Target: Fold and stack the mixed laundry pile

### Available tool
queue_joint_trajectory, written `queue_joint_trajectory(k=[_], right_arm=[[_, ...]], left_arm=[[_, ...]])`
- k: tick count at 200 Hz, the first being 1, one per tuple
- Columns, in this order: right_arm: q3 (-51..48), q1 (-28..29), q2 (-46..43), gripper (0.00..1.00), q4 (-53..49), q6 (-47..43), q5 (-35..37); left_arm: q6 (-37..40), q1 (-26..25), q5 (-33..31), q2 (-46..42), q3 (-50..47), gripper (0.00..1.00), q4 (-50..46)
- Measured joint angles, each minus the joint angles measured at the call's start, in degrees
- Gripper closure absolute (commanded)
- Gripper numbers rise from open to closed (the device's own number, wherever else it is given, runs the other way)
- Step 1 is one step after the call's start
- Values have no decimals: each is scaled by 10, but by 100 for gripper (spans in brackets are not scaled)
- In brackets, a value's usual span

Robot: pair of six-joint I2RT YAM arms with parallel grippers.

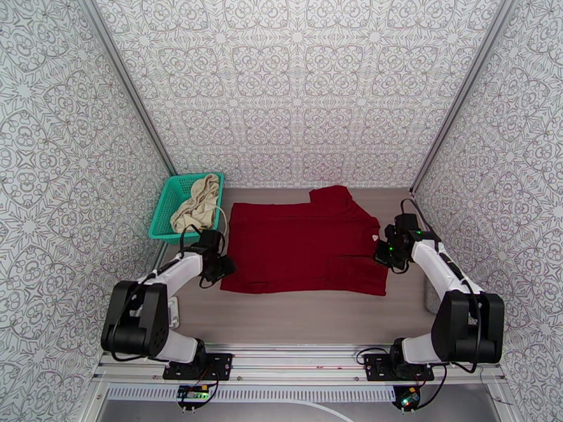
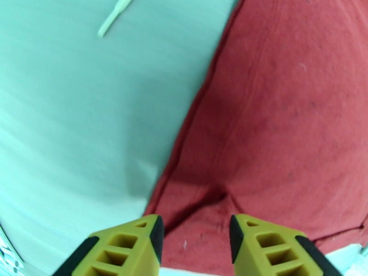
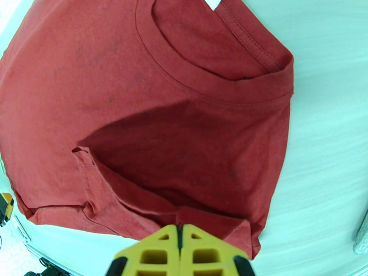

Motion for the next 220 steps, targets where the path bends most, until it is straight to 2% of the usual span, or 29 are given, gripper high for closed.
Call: queue_joint_trajectory(k=[45, 74, 98, 122, 136, 147, 158, 194, 220], right_arm=[[-5, 0, 0, 100, 0, 0, 0], [-5, 0, 0, 100, 0, 0, 0], [-5, 0, 0, 100, 0, 0, 0], [-5, 0, 0, 100, 0, 0, 0], [-5, 0, 0, 100, 0, 0, 0], [-5, 0, -1, 100, 0, 0, 0], [-5, 0, -4, 100, 0, 0, 0], [-5, 0, -19, 100, 0, 0, 0], [-6, 0, -19, 100, 0, 0, 0]], left_arm=[[12, -29, -22, 49, 44, 64, -1], [16, -40, -30, 62, 51, 71, -2], [20, -42, -31, 68, 51, 73, -11], [29, -47, -31, 62, 50, 90, -23], [31, -49, -31, 46, 44, 96, -30], [32, -49, -33, 24, 35, 96, -37], [32, -48, -35, -2, 26, 92, -47], [37, -28, -40, -87, -2, 59, -71], [30, 3, -30, -118, -46, 56, -73]])
